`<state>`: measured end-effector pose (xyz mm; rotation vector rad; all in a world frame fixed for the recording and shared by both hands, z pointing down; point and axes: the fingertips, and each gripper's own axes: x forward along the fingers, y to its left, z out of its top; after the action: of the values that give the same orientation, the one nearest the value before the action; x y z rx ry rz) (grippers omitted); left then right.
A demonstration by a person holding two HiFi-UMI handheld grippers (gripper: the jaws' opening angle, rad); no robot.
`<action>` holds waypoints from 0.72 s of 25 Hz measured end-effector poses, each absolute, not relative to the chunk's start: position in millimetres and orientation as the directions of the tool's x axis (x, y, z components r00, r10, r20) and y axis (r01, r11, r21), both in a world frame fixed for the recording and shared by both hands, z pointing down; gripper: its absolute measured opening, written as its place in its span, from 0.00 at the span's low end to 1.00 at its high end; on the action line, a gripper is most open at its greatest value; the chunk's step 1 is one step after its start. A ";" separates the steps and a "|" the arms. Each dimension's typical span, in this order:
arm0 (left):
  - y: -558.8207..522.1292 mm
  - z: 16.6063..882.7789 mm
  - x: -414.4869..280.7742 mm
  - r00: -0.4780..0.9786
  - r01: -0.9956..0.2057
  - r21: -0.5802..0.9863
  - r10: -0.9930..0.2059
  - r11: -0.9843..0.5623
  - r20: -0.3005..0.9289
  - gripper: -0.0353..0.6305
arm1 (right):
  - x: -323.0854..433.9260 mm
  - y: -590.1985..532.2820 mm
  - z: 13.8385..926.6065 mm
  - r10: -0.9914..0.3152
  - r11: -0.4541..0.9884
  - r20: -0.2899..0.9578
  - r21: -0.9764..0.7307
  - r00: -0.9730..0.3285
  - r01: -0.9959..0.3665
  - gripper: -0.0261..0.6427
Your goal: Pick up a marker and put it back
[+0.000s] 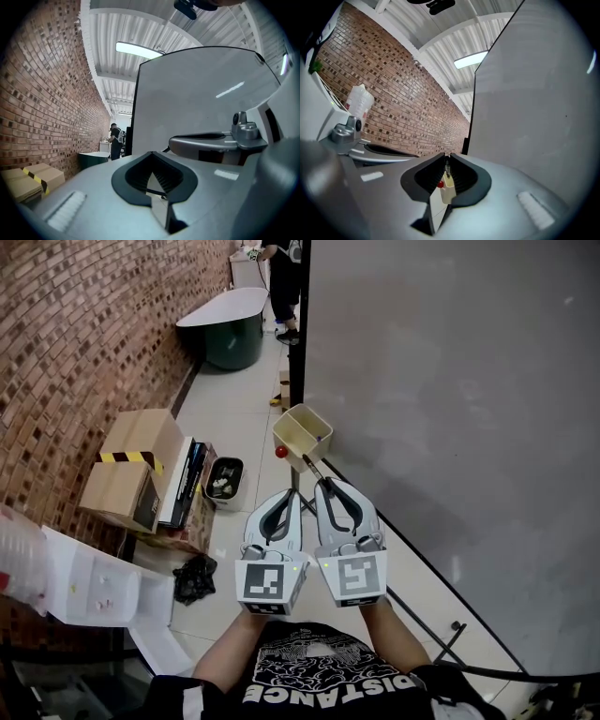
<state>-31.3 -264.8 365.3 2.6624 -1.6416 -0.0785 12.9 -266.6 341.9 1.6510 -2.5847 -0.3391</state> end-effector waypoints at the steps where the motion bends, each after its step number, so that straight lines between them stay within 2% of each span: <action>1: -265.0 365.8 -31.1 0.449 -0.892 0.037 -0.893 -0.450 -0.035 0.06 | 12.5 -266.8 342.4 -0.901 0.404 -0.071 0.214 -0.427 -0.889 0.09; 18: -269.0 366.0 -41.2 0.446 -0.893 0.052 -0.894 -0.448 -0.035 0.06 | 5.3 -275.9 342.4 -0.903 0.401 -0.067 0.217 -0.424 -0.890 0.09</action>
<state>-41.2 -269.0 366.0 2.6496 -1.6368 -0.0899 5.3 -275.9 342.4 1.6514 -2.5777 -0.3397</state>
